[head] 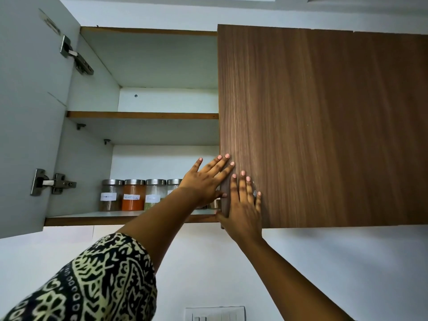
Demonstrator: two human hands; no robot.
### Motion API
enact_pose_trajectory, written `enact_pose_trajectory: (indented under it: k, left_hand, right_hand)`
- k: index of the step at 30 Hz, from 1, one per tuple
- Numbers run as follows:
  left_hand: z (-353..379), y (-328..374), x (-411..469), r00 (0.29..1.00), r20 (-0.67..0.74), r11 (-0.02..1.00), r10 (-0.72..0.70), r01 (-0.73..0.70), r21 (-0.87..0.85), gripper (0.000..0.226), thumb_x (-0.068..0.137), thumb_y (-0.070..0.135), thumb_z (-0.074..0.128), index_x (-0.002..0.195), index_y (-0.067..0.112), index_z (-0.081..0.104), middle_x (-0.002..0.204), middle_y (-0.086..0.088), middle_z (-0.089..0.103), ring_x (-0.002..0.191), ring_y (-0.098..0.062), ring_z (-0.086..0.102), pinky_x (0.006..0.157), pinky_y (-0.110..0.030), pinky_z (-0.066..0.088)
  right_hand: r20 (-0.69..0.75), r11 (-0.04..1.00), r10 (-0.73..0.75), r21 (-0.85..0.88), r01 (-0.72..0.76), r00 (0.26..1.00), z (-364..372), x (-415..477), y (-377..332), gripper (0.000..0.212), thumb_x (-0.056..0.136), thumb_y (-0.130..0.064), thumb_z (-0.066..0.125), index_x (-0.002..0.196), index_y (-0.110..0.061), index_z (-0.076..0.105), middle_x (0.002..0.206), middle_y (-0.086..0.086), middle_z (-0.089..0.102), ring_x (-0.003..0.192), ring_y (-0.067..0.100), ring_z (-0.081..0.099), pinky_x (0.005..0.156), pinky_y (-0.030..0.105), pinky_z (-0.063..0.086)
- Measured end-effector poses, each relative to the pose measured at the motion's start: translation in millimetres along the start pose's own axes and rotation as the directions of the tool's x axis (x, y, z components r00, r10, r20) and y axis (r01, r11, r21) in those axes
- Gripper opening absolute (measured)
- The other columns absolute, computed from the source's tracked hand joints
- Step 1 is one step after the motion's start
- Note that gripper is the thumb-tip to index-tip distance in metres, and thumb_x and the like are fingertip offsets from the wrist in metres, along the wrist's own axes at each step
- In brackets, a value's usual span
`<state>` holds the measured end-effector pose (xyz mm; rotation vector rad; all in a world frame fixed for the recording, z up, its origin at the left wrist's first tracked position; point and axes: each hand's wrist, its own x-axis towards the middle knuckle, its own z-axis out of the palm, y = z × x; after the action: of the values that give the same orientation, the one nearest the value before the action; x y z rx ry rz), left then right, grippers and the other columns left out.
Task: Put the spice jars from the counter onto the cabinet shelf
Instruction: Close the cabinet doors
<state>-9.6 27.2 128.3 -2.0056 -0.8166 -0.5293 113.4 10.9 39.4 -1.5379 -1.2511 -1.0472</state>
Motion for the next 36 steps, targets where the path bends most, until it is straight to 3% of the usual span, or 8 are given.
enact_pose_trajectory:
  k: [6, 11, 14, 17, 21, 25, 29, 36]
  left_hand:
    - [5, 1, 3, 1.0, 0.013, 1.0, -0.008, 0.008, -0.005, 0.08, 0.095, 0.058, 0.029, 0.149, 0.02, -0.016, 0.157, -0.002, -0.021, 0.146, -0.019, -0.014, 0.116, -0.048, -0.004]
    - [7, 1, 3, 1.0, 0.009, 1.0, -0.016, 0.016, -0.025, 0.079, 0.094, 0.058, 0.029, 0.149, 0.021, -0.015, 0.158, -0.002, -0.02, 0.146, -0.018, -0.013, 0.116, -0.047, -0.004]
    - [5, 5, 2, 0.999, 0.023, 0.998, -0.037, 0.039, -0.056, 0.079, 0.095, 0.054, 0.033, 0.149, 0.02, -0.014, 0.158, -0.002, -0.019, 0.146, -0.018, -0.013, 0.116, -0.047, -0.003]
    - [-9, 10, -3, 0.995, 0.096, 0.994, -0.038, 0.047, -0.095, 0.079, 0.096, 0.047, 0.039, 0.15, 0.018, -0.01, 0.159, -0.003, -0.017, 0.147, -0.019, -0.012, 0.116, -0.048, -0.002]
    - [-33, 11, -31, 0.975, 0.224, 0.994, 0.007, 0.017, -0.105, 0.068, 0.097, 0.041, 0.036, 0.152, 0.019, 0.0, 0.16, -0.003, -0.006, 0.148, -0.019, -0.003, 0.117, -0.053, 0.002]
    - [-59, -6, -91, 0.968, 0.251, 0.987, -0.018, 0.058, -0.153, 0.057, 0.098, 0.04, 0.035, 0.149, 0.019, 0.023, 0.159, -0.005, 0.015, 0.146, -0.022, 0.014, 0.116, -0.054, 0.011]
    - [-107, -33, -166, 0.985, 0.131, 0.962, -0.111, 0.14, -0.233, 0.048, 0.097, 0.037, 0.038, 0.142, 0.02, 0.038, 0.147, -0.005, 0.042, 0.136, -0.025, 0.037, 0.113, -0.048, 0.023]
    - [-195, -100, -315, 0.88, -0.222, 0.869, -0.419, 0.318, -0.379, 0.036, 0.097, 0.038, 0.037, 0.128, 0.027, 0.053, 0.132, 0.005, 0.057, 0.122, -0.018, 0.048, 0.1, -0.035, 0.035]
  right_hand:
    - [0.017, 0.999, 0.021, -0.025, -0.02, 1.0, 1, 2, 0, 0.106, 0.059, -0.06, 0.075, 0.143, -0.009, 0.036, 0.146, 0.014, 0.043, 0.133, 0.033, 0.044, 0.102, 0.051, 0.036]
    - [0.037, 1.0, 0.022, -0.019, -0.021, 0.999, 3, 3, -1, 0.1, 0.066, -0.06, 0.071, 0.144, -0.01, 0.035, 0.147, 0.014, 0.041, 0.134, 0.033, 0.041, 0.104, 0.051, 0.034]
    - [0.097, 1.0, 0.02, -0.008, -0.019, 0.995, -7, 3, -4, 0.097, 0.077, -0.059, 0.061, 0.149, -0.011, 0.018, 0.156, 0.014, 0.021, 0.143, 0.033, 0.023, 0.112, 0.051, 0.022]
    - [0.277, 0.999, 0.013, -0.042, -0.001, 0.961, -30, 6, -6, 0.092, 0.089, -0.055, 0.046, 0.15, -0.014, -0.01, 0.159, 0.009, -0.01, 0.148, 0.027, -0.005, 0.118, 0.046, 0.003]
    - [0.461, 0.997, 0.061, -0.079, -0.028, 0.886, -61, 7, -10, 0.095, 0.088, -0.045, 0.055, 0.15, -0.014, -0.009, 0.159, 0.006, -0.015, 0.148, 0.024, -0.009, 0.118, 0.047, 0.005]
    - [0.47, 0.992, 0.108, -0.111, -0.063, 0.876, -98, 0, -41, 0.077, 0.087, -0.037, 0.054, 0.149, -0.013, 0.016, 0.159, 0.005, 0.013, 0.146, 0.022, 0.014, 0.117, 0.044, 0.018]
    - [0.327, 0.999, 0.044, -0.022, -0.039, 0.944, -154, -11, -107, 0.044, 0.087, -0.034, 0.052, 0.129, -0.019, 0.049, 0.131, 0.004, 0.056, 0.121, 0.025, 0.05, 0.097, 0.037, 0.044]
    - [0.142, 0.959, -0.203, 0.229, 0.168, 0.969, -255, -35, -258, 0.035, 0.094, -0.039, 0.048, 0.125, -0.023, 0.054, 0.127, -0.001, 0.06, 0.117, 0.019, 0.051, 0.095, 0.033, 0.04]
